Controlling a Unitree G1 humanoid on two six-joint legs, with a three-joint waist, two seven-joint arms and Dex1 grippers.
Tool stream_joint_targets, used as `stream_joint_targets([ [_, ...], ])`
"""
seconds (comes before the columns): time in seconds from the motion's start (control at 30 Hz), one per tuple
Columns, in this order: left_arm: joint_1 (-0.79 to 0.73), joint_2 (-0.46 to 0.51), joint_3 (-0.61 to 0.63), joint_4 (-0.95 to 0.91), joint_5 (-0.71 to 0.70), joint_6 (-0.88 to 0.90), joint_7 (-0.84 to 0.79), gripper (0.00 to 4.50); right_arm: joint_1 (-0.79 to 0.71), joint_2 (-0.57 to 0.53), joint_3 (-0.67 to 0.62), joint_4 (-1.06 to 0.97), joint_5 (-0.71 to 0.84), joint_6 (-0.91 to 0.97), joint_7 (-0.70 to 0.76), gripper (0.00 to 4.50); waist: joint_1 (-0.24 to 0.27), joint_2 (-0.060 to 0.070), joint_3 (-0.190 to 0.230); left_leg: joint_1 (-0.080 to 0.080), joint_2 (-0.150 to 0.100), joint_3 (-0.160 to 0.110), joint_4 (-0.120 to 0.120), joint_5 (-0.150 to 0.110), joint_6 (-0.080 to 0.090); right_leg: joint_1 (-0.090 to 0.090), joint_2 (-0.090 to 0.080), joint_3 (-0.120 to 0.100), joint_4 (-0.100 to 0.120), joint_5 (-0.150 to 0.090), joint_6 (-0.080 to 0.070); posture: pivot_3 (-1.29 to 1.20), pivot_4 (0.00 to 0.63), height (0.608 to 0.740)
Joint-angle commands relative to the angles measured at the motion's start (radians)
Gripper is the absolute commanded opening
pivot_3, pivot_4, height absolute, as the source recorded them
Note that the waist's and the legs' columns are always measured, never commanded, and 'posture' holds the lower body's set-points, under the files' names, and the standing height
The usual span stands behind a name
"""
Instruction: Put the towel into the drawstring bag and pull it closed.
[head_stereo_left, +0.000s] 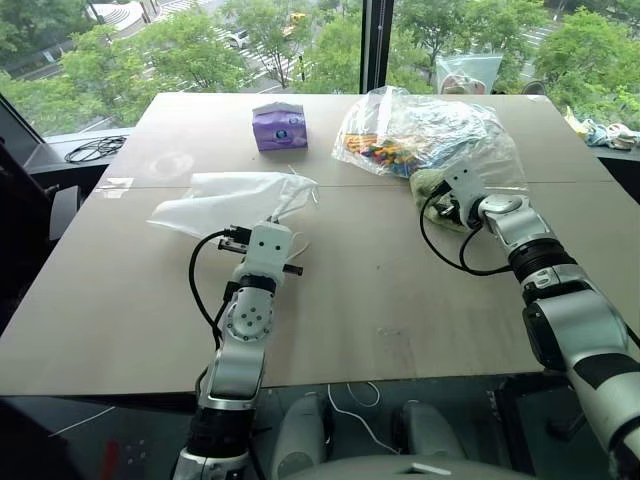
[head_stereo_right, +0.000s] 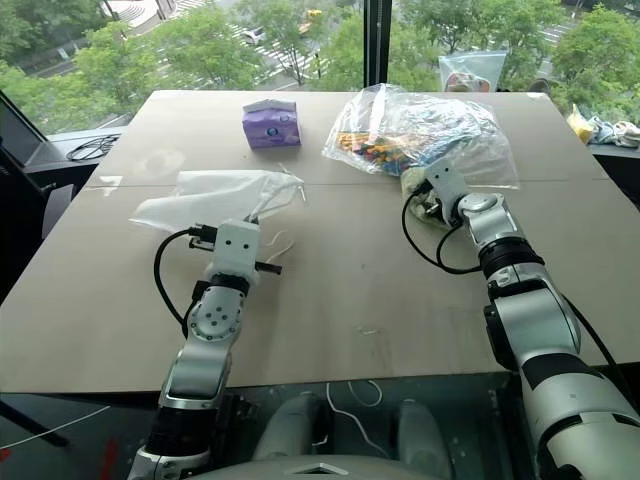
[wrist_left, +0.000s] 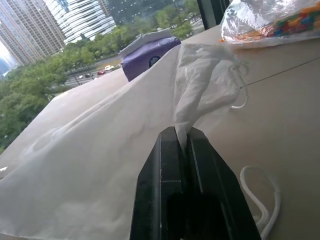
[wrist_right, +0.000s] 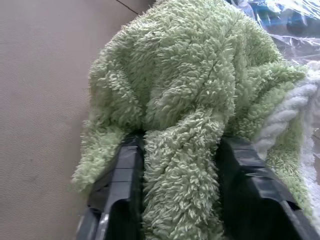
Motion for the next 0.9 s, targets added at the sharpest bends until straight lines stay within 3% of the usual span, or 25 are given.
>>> stream_joint_targets([
  [0.03, -0.009, 0.003, 0.001, -0.032, 0.003, -0.013, -0.005, 0.00, 0.061, -0.020, 0.018, 0.099, -0.041, 0.074, -0.015, 0.06, 0.000, 0.000, 0.000, 0.000, 0.000, 0.000, 0.000, 0.000, 0.000, 0.000, 0.000, 0.000, 0.000, 0.000, 0.000, 0.00, 0.150, 0.740],
  [0.23, -0.023, 0.012, 0.004, -0.040, -0.017, -0.021, -0.038, 0.00, 0.075, -0.031, -0.010, 0.089, -0.009, 0.082, 0.036, 0.03, 0.001, 0.000, 0.000, -0.001, 0.000, 0.000, -0.001, 0.000, 0.000, 0.000, 0.000, -0.002, -0.001, 0.000, 0.000, 0.00, 0.150, 0.740],
  [0.33, -0.035, 0.019, 0.018, -0.052, -0.058, -0.014, -0.079, 0.00, 0.089, -0.038, -0.053, 0.021, 0.060, 0.098, 0.159, 0.03, 0.003, 0.000, 0.000, -0.001, 0.000, -0.001, -0.002, 0.000, 0.000, 0.001, 0.000, -0.003, -0.003, 0.000, 0.000, 0.00, 0.150, 0.740],
  [0.47, -0.045, 0.028, 0.045, -0.075, -0.151, -0.002, -0.157, 0.00, 0.176, -0.075, -0.089, -0.286, 0.218, 0.218, 0.426, 0.03, -0.001, 0.001, 0.001, -0.005, 0.000, -0.002, -0.004, 0.000, 0.000, 0.000, 0.000, -0.004, -0.007, 0.000, 0.000, 0.00, 0.150, 0.740],
  [0.53, -0.046, 0.030, 0.055, -0.090, -0.204, 0.008, -0.201, 0.00, 0.230, -0.098, -0.101, -0.458, 0.285, 0.286, 0.485, 0.03, -0.003, 0.004, 0.003, -0.006, 0.002, -0.003, -0.004, 0.000, 0.000, 0.000, 0.002, -0.005, -0.009, 0.000, 0.000, 0.00, 0.150, 0.740],
  [0.77, -0.054, 0.054, 0.064, -0.110, -0.311, 0.025, -0.298, 0.00, 0.366, -0.149, -0.086, -0.970, 0.450, 0.507, 0.543, 0.03, -0.006, 0.012, 0.010, -0.014, 0.004, -0.003, -0.005, 0.003, 0.005, -0.009, 0.011, -0.004, -0.007, -0.001, 0.005, 0.00, 0.150, 0.740],
  [0.9, -0.057, 0.074, 0.061, -0.112, -0.331, 0.030, -0.326, 0.00, 0.367, -0.130, -0.079, -1.117, 0.505, 0.593, 0.499, 0.03, -0.003, 0.013, 0.015, -0.015, 0.003, -0.003, -0.001, 0.003, 0.005, -0.010, 0.016, -0.004, -0.003, -0.002, 0.005, 0.00, 0.150, 0.740],
])
